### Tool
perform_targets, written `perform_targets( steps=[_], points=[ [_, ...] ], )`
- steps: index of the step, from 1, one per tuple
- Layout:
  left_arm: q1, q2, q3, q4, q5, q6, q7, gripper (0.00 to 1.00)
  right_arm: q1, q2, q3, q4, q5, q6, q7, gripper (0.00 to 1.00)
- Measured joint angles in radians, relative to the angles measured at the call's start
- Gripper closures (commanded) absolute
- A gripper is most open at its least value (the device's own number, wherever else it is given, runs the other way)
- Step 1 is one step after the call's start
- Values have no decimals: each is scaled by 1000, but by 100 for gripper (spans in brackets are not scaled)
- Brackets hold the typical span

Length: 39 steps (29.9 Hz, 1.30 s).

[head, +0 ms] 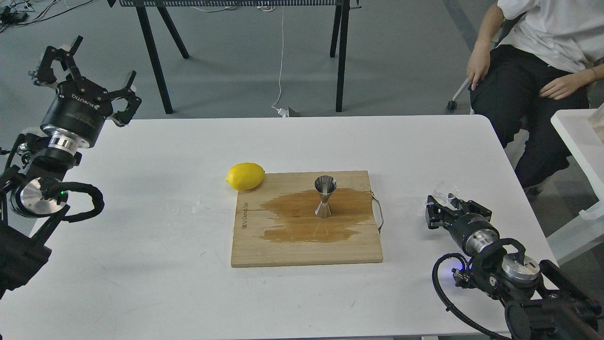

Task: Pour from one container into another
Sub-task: 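Lift the clear cup with the right gripper and bring it beside the jigger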

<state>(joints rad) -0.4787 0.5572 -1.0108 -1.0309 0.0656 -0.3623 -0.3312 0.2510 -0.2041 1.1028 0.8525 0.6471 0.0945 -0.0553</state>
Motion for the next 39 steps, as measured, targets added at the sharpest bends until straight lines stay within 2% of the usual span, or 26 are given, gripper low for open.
perform_targets(
  steps=[8,13,16,21,30,39],
  points=[
    [3,3,-1,0,-1,0,-2,0,-54,-77,-26,260,-48,-27,10,69],
    [5,3,-1,0,-1,0,-10,0,-46,-96,-35,400,-172,-109,12,69],
    [5,3,0,0,-1,0,-12,0,-11,-90,-39,425,-259,-162,12,70],
    [6,6,0,0,-1,-1,-13,0,39,-79,-82,459,-397,-195,11,70],
    [11,7,0,3,0,-1,-14,0,132,17,-176,482,-629,-278,8,71],
    [12,7,0,10,0,-3,-25,0,178,59,-250,482,-792,-317,9,71]
  ],
)
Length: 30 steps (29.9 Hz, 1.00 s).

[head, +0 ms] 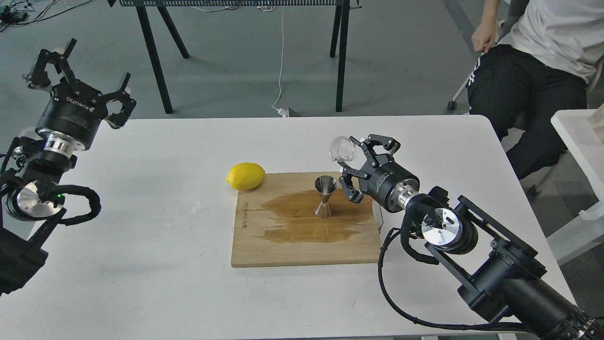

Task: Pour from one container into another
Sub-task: 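Lift the clear cup with the right gripper and bring it beside the jigger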

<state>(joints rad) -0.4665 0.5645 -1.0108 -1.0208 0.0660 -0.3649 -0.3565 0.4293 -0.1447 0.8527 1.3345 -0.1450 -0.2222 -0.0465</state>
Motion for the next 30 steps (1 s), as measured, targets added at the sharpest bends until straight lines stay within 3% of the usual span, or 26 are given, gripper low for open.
perform_targets(
  steps=[30],
  points=[
    [0,15,-1,4,0,1,-2,0,8,14,-96,24,-401,-91,2,72]
  ],
)
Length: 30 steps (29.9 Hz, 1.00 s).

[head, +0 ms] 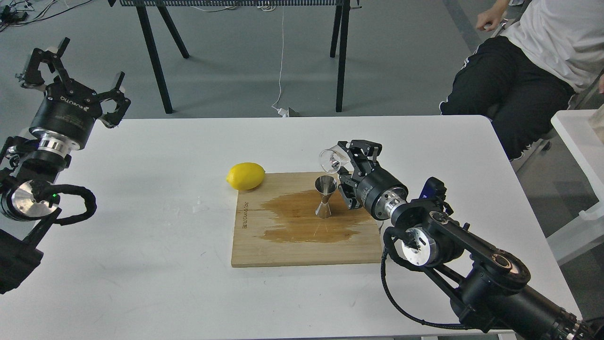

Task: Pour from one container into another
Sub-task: 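Lift the clear cup with the right gripper and bring it beside the jigger, then tilt the clear cup with the right gripper to pour into the jigger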

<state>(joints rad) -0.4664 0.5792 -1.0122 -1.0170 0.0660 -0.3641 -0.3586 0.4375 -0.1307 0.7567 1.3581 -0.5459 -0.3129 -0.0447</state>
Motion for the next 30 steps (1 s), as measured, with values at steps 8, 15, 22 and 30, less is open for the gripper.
perform_targets(
  steps=[8,15,22,30],
  points=[
    [0,0,0,0,-1,0,0,0,27,-3,-6,-1,-14,-4,0,73],
    [0,0,0,0,-2,0,0,0,48,-9,-23,-3,-37,-31,0,72],
    [0,0,0,0,-2,1,0,0,61,-12,-61,-4,-82,-54,0,72],
    [0,-1,0,1,-2,1,0,0,71,-14,-69,-5,-111,-57,-1,72]
  ],
)
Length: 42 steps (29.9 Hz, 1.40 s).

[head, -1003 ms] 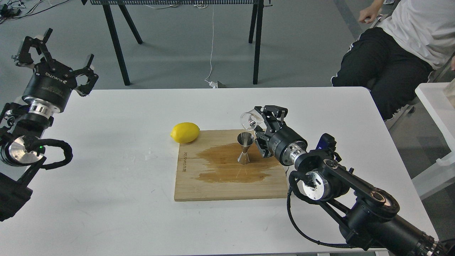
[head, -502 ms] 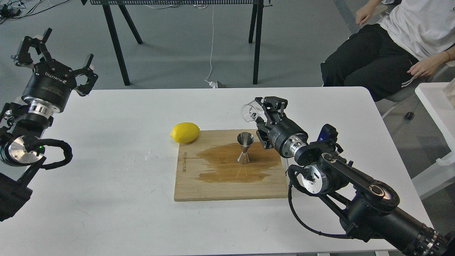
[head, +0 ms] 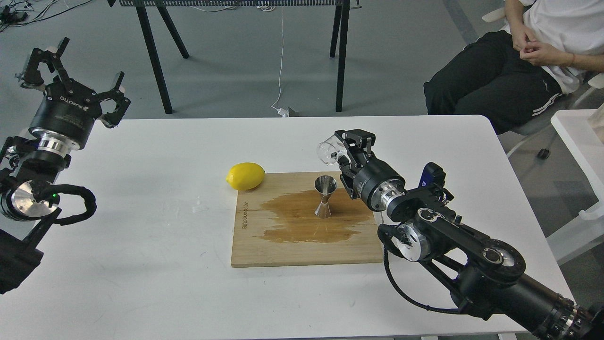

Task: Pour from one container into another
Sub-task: 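Tilt the clear cup with the right gripper to pour into the jigger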

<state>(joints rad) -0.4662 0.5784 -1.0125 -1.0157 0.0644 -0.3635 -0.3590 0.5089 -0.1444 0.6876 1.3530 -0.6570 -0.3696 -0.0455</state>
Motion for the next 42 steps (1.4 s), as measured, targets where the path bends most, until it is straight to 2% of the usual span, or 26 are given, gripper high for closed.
perform_targets(
  steps=[20,42],
  points=[
    [1,-1,0,14,0,-1,-9,0,39,-24,-128,-9,-109,-32,4,72],
    [1,-4,0,16,0,-1,-10,0,33,-41,-156,-10,-204,-62,19,72]
  ],
)
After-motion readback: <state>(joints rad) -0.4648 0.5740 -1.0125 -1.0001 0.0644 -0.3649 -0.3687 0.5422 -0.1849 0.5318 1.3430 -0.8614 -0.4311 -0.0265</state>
